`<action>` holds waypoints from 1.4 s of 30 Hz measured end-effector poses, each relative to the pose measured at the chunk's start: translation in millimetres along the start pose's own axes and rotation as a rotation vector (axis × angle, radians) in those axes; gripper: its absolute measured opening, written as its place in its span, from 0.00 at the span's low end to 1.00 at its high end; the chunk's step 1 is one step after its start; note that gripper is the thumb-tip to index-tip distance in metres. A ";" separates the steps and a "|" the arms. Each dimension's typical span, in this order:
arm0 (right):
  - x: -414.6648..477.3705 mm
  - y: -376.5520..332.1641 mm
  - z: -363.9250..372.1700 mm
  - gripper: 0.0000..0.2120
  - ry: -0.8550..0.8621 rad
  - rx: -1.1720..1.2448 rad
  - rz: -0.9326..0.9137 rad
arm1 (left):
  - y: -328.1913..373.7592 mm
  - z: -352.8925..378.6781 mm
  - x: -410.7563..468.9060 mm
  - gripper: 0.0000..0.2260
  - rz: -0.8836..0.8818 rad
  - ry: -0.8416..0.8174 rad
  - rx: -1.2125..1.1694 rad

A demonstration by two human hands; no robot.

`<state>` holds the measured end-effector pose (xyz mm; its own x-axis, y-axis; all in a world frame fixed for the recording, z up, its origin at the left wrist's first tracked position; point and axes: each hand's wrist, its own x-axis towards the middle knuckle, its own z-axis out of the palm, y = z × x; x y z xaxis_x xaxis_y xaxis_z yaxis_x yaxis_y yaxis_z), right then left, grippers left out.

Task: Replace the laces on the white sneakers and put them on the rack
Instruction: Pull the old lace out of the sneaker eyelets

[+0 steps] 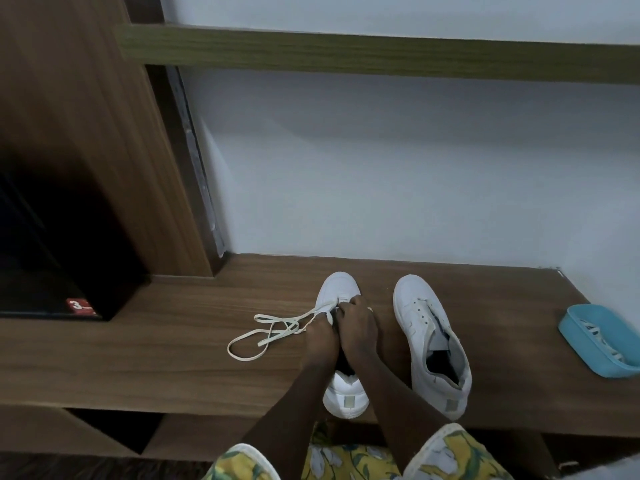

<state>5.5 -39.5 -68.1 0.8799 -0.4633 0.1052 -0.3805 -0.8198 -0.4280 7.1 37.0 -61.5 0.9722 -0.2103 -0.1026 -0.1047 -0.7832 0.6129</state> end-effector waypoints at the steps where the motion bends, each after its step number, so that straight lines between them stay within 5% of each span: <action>1: 0.9 0.5 1.5 0.13 0.010 0.050 0.012 | 0.3 0.5 0.2 0.14 0.008 0.002 0.046; 7: 2.9 10.4 9.4 0.12 0.214 0.282 0.306 | 2.3 1.9 -1.4 0.15 -0.062 0.011 0.078; 12: 9.5 12.8 9.2 0.12 0.165 0.581 0.550 | 1.1 0.6 -0.5 0.13 -0.108 -0.019 0.122; 23: -4.2 5.5 4.1 0.11 0.022 0.263 0.024 | -2.9 3.1 0.9 0.12 -0.068 -0.028 0.103; 30: 0.0 7.7 3.3 0.11 0.162 0.338 0.143 | -2.6 4.0 -0.9 0.11 -0.078 -0.012 0.150; 37: 6.0 14.6 6.0 0.10 0.375 0.574 0.649 | -0.4 2.5 -1.1 0.16 -0.109 0.031 0.157; 39: 1.6 9.7 -3.4 0.13 0.351 0.537 0.641 | -1.4 3.7 -1.8 0.20 -0.117 0.040 0.147; 42: -5.6 2.4 -7.9 0.18 0.218 0.313 0.388 | -1.5 4.0 -2.0 0.18 -0.125 0.042 0.140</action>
<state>-2.6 -41.5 -62.6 0.5996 -0.7983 0.0558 -0.5334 -0.4507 -0.7158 4.5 36.2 -65.3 0.9870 -0.0842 -0.1367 -0.0080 -0.8762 0.4819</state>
